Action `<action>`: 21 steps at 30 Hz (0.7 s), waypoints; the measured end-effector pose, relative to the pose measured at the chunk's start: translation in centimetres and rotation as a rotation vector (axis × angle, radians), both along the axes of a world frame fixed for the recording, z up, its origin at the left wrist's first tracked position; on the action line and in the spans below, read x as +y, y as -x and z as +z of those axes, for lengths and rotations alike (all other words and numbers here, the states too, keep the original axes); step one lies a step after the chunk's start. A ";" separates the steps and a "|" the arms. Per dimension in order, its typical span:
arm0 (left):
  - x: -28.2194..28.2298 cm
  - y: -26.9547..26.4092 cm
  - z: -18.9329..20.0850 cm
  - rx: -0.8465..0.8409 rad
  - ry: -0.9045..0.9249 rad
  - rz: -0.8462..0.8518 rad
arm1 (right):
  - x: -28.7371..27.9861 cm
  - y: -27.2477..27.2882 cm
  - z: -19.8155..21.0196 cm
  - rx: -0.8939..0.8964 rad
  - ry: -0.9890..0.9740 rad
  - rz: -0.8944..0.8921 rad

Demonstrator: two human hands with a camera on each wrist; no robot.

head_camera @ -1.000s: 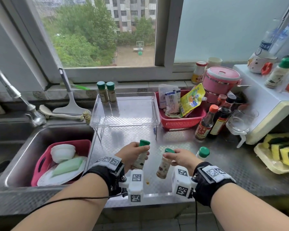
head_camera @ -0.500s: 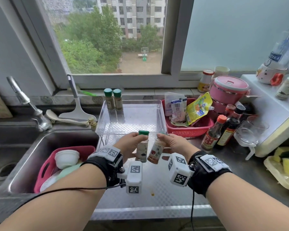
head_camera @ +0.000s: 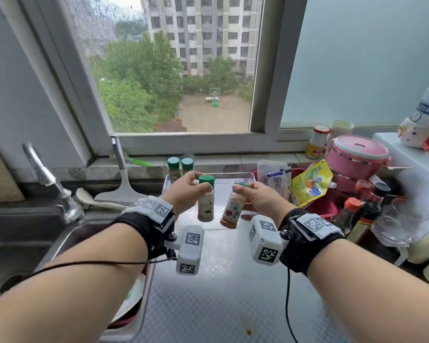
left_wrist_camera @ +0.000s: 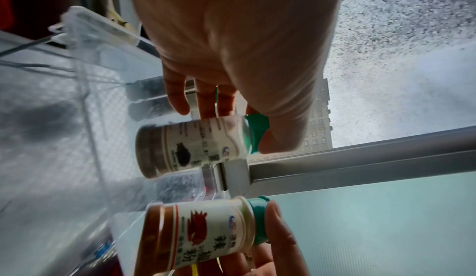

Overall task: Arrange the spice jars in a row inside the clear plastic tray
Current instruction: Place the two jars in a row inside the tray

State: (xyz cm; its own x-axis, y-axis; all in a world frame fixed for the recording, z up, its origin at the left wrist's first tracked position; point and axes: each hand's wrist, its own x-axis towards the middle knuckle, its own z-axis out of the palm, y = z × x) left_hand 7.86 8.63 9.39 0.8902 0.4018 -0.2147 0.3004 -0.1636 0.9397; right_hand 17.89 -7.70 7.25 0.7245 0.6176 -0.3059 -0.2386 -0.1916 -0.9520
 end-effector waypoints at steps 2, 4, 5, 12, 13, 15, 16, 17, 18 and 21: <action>1.2 -0.9 0.9 -0.017 -0.126 -0.010 | 0.8 -0.7 0.7 -0.035 -0.008 -0.017; 2.4 -1.7 1.6 -0.014 -0.265 -0.030 | 1.6 -1.5 1.2 -0.059 0.000 -0.033; 2.9 -2.1 2.0 -0.011 -0.310 -0.043 | 2.1 -1.9 1.4 -0.072 0.007 -0.038; 6.0 -5.5 4.3 0.044 -0.621 -0.134 | 5.6 -4.5 2.7 -0.153 0.003 -0.121; 6.4 -6.1 4.4 0.063 -0.649 -0.152 | 6.2 -4.9 2.7 -0.158 -0.003 -0.123; 7.0 -7.2 4.5 0.092 -0.715 -0.175 | 7.4 -5.8 2.4 -0.172 -0.010 -0.117; 7.3 -7.7 4.5 0.107 -0.746 -0.182 | 8.0 -6.2 2.2 -0.189 0.001 -0.109; 7.6 -8.2 4.3 0.123 -0.777 -0.186 | 8.5 -6.6 2.1 -0.208 0.019 -0.103; 7.8 -8.6 4.2 0.140 -0.805 -0.189 | 9.1 -6.9 1.9 -0.224 0.036 -0.099; 8.5 -9.7 3.4 0.186 -0.839 -0.195 | 10.3 -7.9 1.0 -0.248 0.090 -0.104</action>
State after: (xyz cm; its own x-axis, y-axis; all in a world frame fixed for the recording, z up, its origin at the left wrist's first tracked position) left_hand 17.57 17.17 12.83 0.9394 0.3364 -0.0652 0.3311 -0.8421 0.4256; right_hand 25.75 2.63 8.23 0.8420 0.5147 -0.1617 -0.0234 -0.2647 -0.9641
